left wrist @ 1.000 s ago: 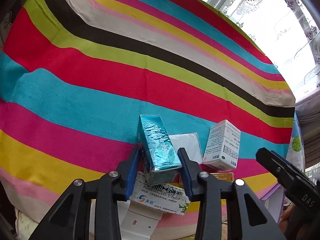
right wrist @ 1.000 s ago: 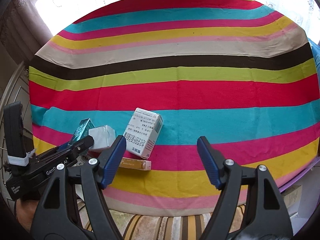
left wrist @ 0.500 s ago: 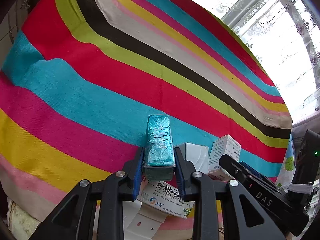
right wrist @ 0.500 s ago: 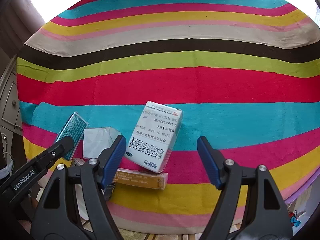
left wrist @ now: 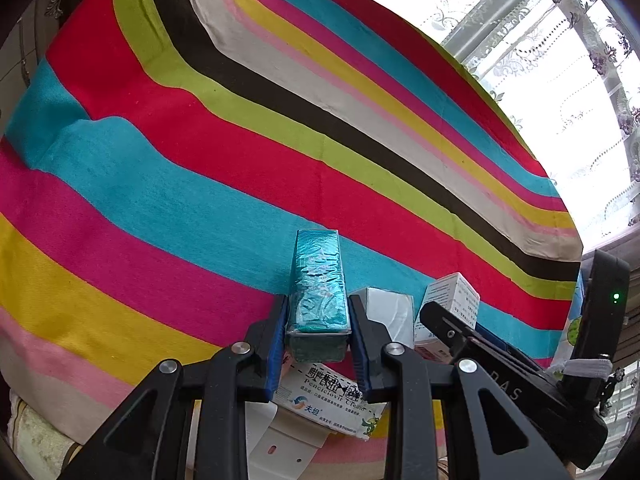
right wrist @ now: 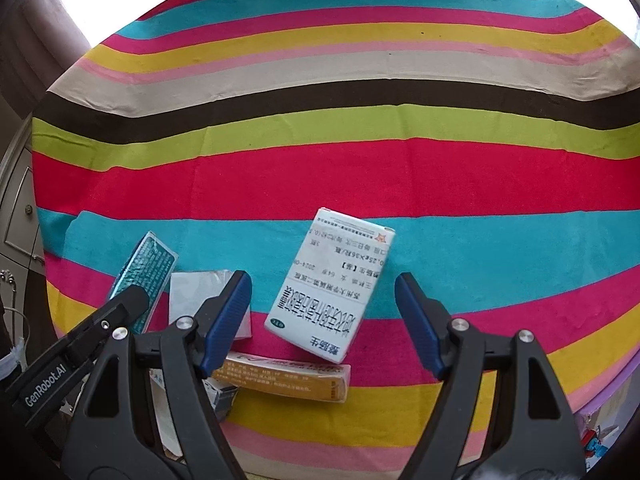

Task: Organize rigid objects
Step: 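Grasp the teal foil box with the left tool while the right tool grasps the white printed box, then carry both held boxes over the purple box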

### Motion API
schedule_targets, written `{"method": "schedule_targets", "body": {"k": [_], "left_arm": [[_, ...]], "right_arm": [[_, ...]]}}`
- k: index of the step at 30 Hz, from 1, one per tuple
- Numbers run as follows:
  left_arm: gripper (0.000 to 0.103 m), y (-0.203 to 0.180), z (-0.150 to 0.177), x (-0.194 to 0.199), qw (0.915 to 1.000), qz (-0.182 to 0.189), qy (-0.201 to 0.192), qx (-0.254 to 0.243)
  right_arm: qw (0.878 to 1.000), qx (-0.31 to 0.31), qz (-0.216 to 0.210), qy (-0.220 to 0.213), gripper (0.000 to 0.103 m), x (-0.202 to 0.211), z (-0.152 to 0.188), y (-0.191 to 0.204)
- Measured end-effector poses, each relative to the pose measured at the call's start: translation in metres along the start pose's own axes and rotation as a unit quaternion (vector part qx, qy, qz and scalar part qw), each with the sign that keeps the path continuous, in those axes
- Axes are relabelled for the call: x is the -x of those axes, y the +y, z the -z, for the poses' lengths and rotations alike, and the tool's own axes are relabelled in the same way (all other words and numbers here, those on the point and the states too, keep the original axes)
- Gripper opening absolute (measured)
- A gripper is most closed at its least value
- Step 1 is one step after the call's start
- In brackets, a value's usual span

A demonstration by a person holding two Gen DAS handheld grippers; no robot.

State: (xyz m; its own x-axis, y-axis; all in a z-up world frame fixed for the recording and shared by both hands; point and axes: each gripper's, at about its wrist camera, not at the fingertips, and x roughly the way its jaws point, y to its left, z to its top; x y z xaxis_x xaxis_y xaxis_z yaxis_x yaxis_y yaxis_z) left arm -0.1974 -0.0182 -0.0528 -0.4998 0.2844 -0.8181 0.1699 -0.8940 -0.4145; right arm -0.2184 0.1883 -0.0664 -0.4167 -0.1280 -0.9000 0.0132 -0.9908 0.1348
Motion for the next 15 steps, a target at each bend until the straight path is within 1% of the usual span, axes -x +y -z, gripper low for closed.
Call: {"method": "schedule_targets", "body": {"k": [2, 3, 4, 5, 11, 15], "left_arm": [[0.03, -0.004, 0.0, -0.001, 1.0, -0.001, -0.005, -0.005], [0.03, -0.003, 0.003, 0.002, 0.9999, -0.001, -0.008, -0.008], [0.03, -0.005, 0.004, 0.003, 0.9999, -0.003, -0.01, -0.011], [0.03, -0.008, 0.004, 0.002, 0.9998, -0.004, -0.012, -0.014], [0.03, -0.018, 0.007, 0.005, 0.9992, -0.006, -0.029, -0.026], [0.03, -0.026, 0.007, 0.008, 0.9986, -0.001, -0.037, -0.038]], "right_arm": [[1.0, -0.004, -0.004, 0.004, 0.077, -0.004, 0.002, -0.003], [1.0, -0.005, -0.001, 0.002, 0.075, -0.004, 0.003, -0.003], [1.0, -0.005, -0.001, 0.002, 0.063, -0.005, 0.003, -0.004], [1.0, -0.004, -0.002, 0.001, 0.057, -0.005, 0.003, -0.005], [0.999, -0.001, 0.004, -0.035, 0.048, 0.012, 0.003, -0.01], [0.999, -0.006, 0.004, -0.052, 0.047, 0.02, 0.004, -0.016]]}}
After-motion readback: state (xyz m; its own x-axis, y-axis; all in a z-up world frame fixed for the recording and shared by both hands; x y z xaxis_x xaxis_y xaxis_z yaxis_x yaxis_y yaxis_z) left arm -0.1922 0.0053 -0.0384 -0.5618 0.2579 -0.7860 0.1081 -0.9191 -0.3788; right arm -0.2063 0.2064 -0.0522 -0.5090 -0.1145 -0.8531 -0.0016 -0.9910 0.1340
